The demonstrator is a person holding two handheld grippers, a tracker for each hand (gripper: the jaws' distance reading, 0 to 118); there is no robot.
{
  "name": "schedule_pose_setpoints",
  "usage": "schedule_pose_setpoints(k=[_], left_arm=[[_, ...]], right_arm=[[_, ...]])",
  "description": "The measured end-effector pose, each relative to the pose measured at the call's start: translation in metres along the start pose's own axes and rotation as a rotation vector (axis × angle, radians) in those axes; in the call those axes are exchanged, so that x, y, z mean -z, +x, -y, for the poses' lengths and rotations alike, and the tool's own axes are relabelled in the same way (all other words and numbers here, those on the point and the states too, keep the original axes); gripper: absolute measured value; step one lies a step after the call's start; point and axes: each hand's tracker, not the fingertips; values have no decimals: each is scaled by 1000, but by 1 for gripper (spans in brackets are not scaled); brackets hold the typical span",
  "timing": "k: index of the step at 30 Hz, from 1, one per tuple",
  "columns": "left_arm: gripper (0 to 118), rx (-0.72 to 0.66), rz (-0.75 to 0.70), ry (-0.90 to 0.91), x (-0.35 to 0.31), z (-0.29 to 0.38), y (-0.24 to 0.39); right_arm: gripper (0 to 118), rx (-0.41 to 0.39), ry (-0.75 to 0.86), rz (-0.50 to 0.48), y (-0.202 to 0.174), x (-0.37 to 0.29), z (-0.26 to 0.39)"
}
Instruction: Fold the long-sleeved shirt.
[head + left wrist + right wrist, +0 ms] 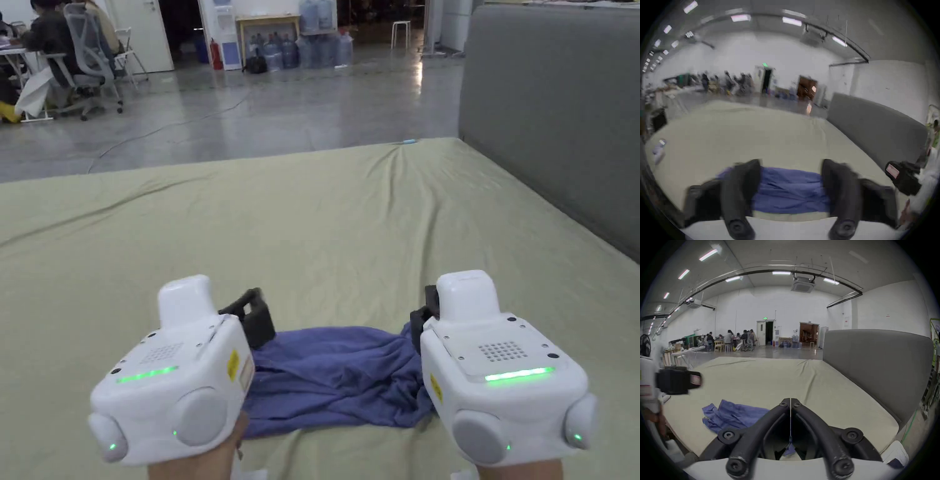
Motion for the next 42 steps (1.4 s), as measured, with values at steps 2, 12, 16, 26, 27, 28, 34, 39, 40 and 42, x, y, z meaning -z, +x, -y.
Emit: schedule_pose_setpoints(k=[2,12,16,26,27,28,34,39,40,42], left_arm=[[0,13,-46,-29,-22,5,-24],[0,-12,-21,-134,-19,16,-45],[0,-71,38,-214,22,10,-45],[113,-20,-61,-611,239,25,-89],[113,27,-91,-664,247,31,-86],[113,47,-109,-695,261,38,-88],[90,-23,-99,-835,312,73,-95],[46,147,-85,-823,316,77,-82],[35,193,-44,-830,313,74,-79],[7,162,62,-810,307,69,-77]], right_arm=[[0,6,-18,-22,-8,0,4],[0,12,-29,-46,-19,2,1],[0,13,-29,-50,-14,6,4],[1,28,-120,-27,7,40,25],[1,30,-133,-26,10,45,27],[1,33,-147,-17,12,50,29],[1,63,-212,23,28,74,44],[1,77,-269,32,43,86,56],[12,109,-311,0,48,90,60],[67,176,-420,-12,52,100,71]])
